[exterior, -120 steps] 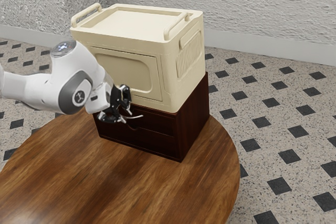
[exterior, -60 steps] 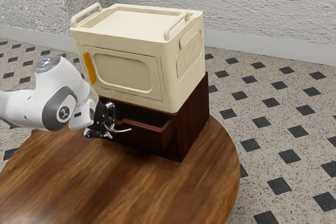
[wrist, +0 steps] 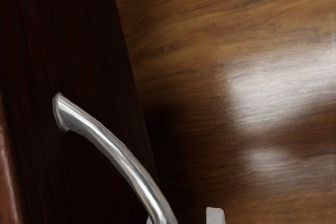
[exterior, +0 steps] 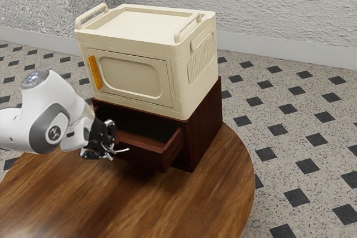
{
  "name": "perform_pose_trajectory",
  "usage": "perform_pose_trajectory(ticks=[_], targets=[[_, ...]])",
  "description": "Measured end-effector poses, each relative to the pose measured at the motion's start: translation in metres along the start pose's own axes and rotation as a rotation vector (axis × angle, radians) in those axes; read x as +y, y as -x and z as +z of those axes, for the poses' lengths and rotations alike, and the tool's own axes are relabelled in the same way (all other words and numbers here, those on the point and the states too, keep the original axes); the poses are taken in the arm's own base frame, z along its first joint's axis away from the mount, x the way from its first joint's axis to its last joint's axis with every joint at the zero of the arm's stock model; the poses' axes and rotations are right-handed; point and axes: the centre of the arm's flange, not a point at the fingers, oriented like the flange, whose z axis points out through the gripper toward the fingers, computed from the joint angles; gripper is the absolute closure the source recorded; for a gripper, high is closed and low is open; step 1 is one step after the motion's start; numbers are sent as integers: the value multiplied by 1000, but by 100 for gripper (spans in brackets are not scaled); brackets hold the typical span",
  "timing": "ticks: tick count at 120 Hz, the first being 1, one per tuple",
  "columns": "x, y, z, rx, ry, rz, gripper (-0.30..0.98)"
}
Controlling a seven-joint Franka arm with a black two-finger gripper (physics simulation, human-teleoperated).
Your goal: Pull the drawer handle with one arm to open the drawer
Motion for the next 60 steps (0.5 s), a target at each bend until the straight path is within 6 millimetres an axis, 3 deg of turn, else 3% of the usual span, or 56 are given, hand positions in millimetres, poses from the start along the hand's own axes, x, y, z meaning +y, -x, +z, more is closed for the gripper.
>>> perform_pose_trajectory(ticks=[60], targets=[[28, -7, -21, 33, -42, -21, 79]])
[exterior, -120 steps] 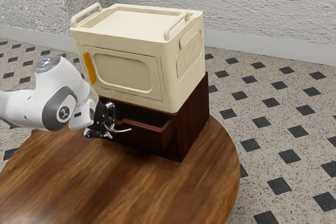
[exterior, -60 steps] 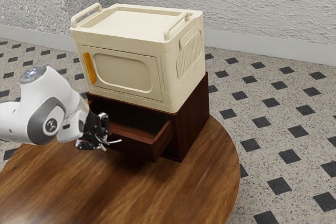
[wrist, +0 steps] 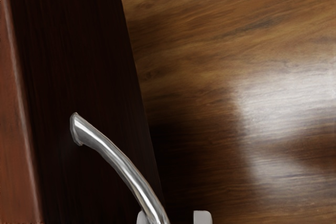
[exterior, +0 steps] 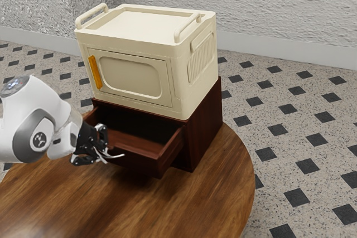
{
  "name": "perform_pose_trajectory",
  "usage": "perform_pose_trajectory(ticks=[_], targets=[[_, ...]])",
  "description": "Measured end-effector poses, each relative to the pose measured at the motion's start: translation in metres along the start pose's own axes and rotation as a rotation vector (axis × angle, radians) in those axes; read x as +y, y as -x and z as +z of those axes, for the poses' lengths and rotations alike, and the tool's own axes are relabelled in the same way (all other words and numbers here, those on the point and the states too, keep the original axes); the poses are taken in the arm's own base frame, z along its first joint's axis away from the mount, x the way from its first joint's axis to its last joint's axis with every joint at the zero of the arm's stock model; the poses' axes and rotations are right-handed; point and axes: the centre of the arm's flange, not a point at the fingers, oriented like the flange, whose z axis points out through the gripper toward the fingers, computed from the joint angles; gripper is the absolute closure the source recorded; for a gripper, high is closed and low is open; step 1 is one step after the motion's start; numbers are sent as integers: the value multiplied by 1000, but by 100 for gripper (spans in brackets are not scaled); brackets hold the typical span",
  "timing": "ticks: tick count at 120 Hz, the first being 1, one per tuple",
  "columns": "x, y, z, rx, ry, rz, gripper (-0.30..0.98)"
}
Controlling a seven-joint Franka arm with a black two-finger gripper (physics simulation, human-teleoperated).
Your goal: Pull the drawer handle with one arm to open the drawer
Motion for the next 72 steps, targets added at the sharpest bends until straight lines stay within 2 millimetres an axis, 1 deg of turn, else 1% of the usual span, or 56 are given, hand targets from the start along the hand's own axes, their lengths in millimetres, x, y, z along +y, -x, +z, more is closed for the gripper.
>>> perform_pose_trajectory(ticks=[22, 57, 72], targets=[[16, -3, -3, -1, -1, 15, 78], [31, -9, -16, 1, -16, 49, 78], [36, -10, -17, 7, -8, 56, 79]])
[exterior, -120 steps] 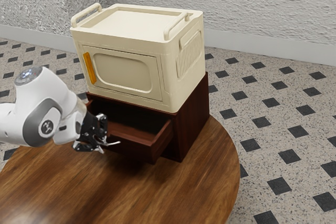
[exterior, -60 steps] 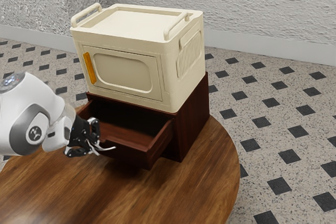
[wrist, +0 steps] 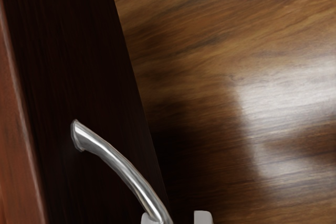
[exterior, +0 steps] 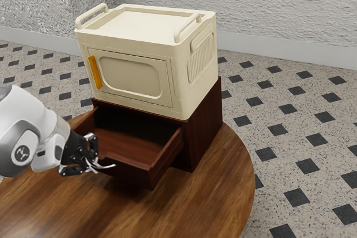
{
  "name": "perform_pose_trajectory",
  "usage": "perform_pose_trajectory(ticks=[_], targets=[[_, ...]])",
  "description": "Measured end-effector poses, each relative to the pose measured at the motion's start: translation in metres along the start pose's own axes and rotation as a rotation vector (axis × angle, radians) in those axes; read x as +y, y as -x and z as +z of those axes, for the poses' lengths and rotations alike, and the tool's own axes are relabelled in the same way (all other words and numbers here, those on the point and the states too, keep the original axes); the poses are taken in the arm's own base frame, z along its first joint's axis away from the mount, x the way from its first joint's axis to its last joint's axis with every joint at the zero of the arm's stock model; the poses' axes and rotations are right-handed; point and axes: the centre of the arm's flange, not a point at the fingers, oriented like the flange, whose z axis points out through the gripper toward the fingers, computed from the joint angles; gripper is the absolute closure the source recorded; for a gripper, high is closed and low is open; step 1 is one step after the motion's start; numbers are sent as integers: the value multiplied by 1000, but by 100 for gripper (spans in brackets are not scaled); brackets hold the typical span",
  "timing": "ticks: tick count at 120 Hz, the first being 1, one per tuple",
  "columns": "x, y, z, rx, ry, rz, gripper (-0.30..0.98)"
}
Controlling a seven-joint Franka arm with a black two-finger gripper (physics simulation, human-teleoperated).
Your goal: Pull the drawer handle with one arm to open the drawer
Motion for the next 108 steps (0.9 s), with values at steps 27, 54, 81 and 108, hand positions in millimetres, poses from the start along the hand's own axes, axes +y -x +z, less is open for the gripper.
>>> perform_pose_trajectory(ticks=[27, 54, 81, 108], targets=[[3, 1, -5, 3, 9, 3, 68], [5, 10, -21, 13, 1, -24, 54], [-44, 37, -107, -1, 16, -36, 47], [-176, 15, -125, -36, 371, 33, 27]])
